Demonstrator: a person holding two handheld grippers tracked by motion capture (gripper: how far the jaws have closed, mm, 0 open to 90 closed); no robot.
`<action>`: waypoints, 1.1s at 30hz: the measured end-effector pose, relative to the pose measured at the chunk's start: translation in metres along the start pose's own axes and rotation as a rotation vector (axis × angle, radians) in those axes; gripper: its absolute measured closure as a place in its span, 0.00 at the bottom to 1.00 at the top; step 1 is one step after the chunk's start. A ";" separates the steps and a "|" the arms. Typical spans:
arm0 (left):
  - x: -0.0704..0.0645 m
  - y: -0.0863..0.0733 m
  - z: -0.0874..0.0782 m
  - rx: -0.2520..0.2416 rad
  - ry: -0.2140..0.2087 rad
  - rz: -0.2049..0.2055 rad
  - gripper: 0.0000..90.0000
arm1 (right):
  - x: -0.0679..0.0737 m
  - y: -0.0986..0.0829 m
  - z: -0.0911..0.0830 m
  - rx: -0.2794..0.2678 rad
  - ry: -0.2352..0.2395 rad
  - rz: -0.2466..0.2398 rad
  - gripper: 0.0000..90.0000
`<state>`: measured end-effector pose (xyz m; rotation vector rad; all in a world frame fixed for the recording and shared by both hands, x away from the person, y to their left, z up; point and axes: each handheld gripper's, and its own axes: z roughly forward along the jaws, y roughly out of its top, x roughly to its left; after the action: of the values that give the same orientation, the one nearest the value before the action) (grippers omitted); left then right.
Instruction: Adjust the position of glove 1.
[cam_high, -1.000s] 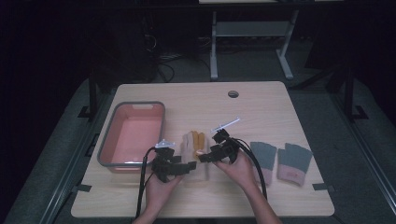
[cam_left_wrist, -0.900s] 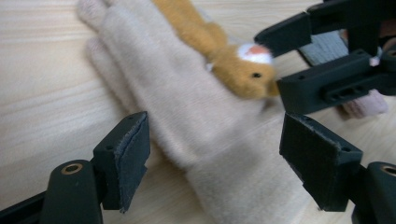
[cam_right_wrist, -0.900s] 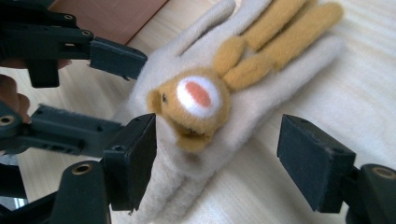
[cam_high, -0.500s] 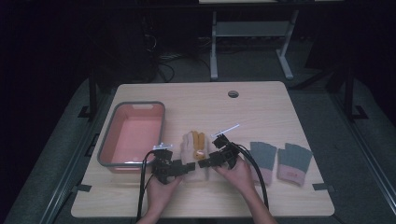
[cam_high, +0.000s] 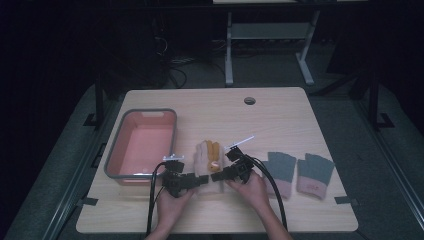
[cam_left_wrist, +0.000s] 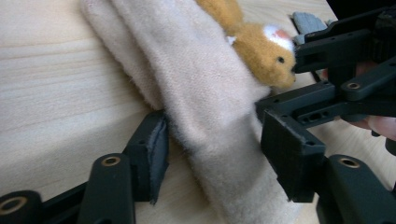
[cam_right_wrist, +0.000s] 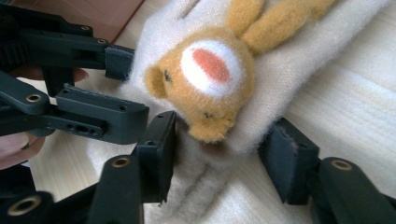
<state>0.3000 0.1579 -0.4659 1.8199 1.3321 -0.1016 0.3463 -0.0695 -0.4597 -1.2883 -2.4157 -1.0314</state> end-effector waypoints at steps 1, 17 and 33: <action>-0.001 0.000 0.000 0.005 -0.003 0.010 0.49 | 0.000 -0.001 0.000 -0.002 0.001 0.004 0.54; -0.002 0.001 0.007 0.031 -0.052 -0.018 0.62 | -0.001 -0.003 0.002 -0.012 0.042 0.034 0.71; -0.004 0.002 0.002 0.041 -0.057 0.016 0.76 | 0.003 -0.007 0.000 -0.023 0.039 0.011 0.81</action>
<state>0.3007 0.1536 -0.4641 1.8480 1.2836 -0.1717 0.3393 -0.0704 -0.4616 -1.2744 -2.3725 -1.0740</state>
